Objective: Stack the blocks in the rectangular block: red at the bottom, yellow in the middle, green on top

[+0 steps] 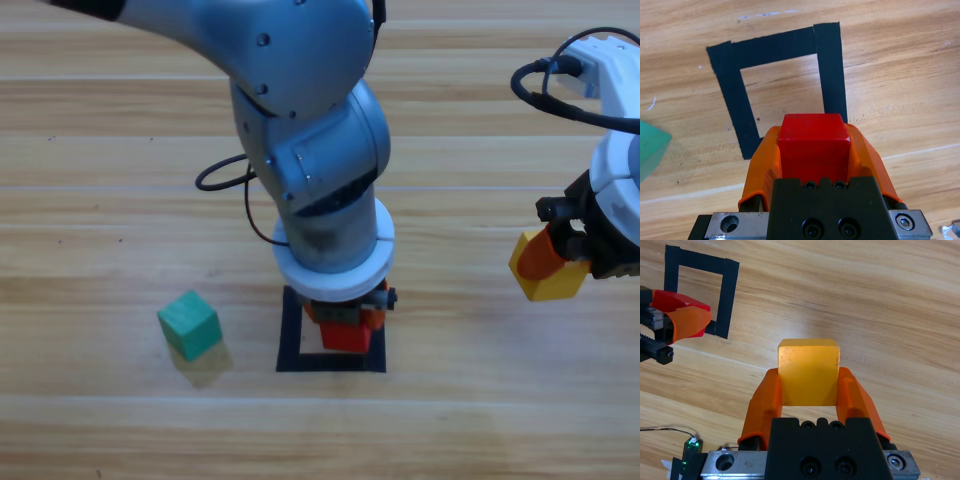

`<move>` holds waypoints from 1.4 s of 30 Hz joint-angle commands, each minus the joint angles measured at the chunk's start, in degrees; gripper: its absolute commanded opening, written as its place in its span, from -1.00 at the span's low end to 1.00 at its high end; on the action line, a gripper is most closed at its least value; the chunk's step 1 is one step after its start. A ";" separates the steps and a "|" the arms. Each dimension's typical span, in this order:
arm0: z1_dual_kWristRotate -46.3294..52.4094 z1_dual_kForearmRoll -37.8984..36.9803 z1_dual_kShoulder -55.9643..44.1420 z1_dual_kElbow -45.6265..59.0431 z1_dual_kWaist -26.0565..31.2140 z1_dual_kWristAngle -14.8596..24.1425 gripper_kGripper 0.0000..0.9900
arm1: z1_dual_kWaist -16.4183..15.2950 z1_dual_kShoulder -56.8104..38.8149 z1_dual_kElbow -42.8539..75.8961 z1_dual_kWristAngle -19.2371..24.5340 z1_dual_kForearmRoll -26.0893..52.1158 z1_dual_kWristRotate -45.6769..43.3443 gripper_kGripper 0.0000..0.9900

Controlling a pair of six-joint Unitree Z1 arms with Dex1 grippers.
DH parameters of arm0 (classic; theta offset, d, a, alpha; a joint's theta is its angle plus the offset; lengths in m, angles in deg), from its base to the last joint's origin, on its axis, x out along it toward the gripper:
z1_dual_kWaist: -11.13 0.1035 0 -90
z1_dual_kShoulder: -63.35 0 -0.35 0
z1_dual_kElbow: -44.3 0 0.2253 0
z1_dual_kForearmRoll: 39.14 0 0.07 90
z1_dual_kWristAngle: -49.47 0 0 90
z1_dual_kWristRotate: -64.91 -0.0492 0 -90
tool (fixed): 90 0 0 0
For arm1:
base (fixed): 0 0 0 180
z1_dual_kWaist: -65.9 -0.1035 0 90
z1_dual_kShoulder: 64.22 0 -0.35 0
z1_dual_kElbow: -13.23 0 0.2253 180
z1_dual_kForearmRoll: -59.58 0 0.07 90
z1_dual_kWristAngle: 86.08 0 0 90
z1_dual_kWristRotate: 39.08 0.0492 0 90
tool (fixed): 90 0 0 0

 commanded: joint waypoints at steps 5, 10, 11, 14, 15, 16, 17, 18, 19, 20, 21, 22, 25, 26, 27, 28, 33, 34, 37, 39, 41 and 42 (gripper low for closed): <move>-2.55 0.28 3.67 -0.54 5.46 -1.51 -0.77 | -1.22 3.61 0.69 -0.31 0.00 -0.30 -1.00; -2.73 0.28 3.76 -0.19 6.34 0.42 -0.77 | -1.22 3.61 1.13 -0.23 0.27 -0.82 -1.00; -2.73 0.28 3.85 -0.10 6.42 0.51 -0.77 | -1.22 3.61 1.13 -0.23 0.36 -0.82 -1.00; -2.46 0.28 3.85 -0.19 6.34 1.04 -0.77 | -1.14 3.61 1.13 -0.40 0.53 -0.82 -1.00; -2.20 0.28 3.76 -0.19 6.34 1.48 -0.77 | -1.22 3.61 1.13 -0.49 0.62 -0.82 -1.00; -1.59 0.28 3.76 -0.37 6.25 2.27 -0.76 | -1.22 3.61 1.13 -0.49 0.71 -0.82 -1.00; -1.23 0.37 3.76 -0.45 6.25 2.80 -0.77 | -1.22 3.61 1.22 -0.40 0.71 -0.82 -1.00; -0.79 0.63 3.59 -0.54 5.90 3.15 -0.77 | -1.22 3.61 1.31 -0.40 0.71 -0.82 -1.00; -0.62 0.72 3.50 -0.63 5.37 3.32 -0.77 | -1.22 3.61 1.40 -0.31 0.80 -0.82 -1.00; -0.27 1.25 3.32 -0.89 4.84 3.41 -0.77 | -1.14 3.61 1.40 -0.31 0.80 -0.91 -1.00; 0.26 1.77 3.15 -1.16 4.14 3.59 -0.76 | -1.22 3.61 1.48 -0.31 0.80 -0.91 -1.00; 0.44 2.04 3.15 -1.33 3.88 3.50 -0.76 | -1.22 3.61 1.48 -0.31 0.80 -0.91 -1.00; 0.52 2.21 2.88 -1.51 3.52 2.45 -0.76 | -1.14 3.53 1.40 -0.40 0.80 -0.91 -1.00; 0.52 2.21 2.88 -1.51 3.52 1.92 -0.76 | -1.14 3.53 1.40 -0.31 0.71 -0.91 -1.00; 0.52 2.21 2.97 -1.60 3.52 1.30 -0.76 | -1.22 3.53 1.40 -0.31 0.80 -0.91 -1.00; 0.44 2.21 2.97 -1.68 3.44 0.95 -0.76 | -1.22 3.53 1.48 -0.31 0.80 -0.91 -1.00; 0.08 2.21 3.59 -2.04 2.29 0.16 -0.76 | -1.22 3.53 1.48 -0.31 0.80 -0.91 -1.00; 0.26 2.21 3.67 -1.95 2.03 0.51 -0.76 | -1.22 3.53 1.48 -0.31 0.80 -0.91 -1.00; 1.05 2.21 4.11 -2.21 1.50 1.57 -0.76 | -1.22 3.53 1.57 -0.31 0.80 -0.91 -1.00; 1.32 2.39 4.73 -2.74 1.33 2.09 -0.76 | -1.22 3.44 1.66 -0.31 0.80 -0.91 -1.00; 1.67 2.48 5.43 -3.00 1.24 2.45 -0.76 | -1.22 3.44 1.66 -0.31 0.80 -0.91 -1.00; 1.84 2.48 5.61 -3.00 1.15 2.62 -0.76 | -1.22 3.44 1.57 -0.31 0.80 -1.00 -1.00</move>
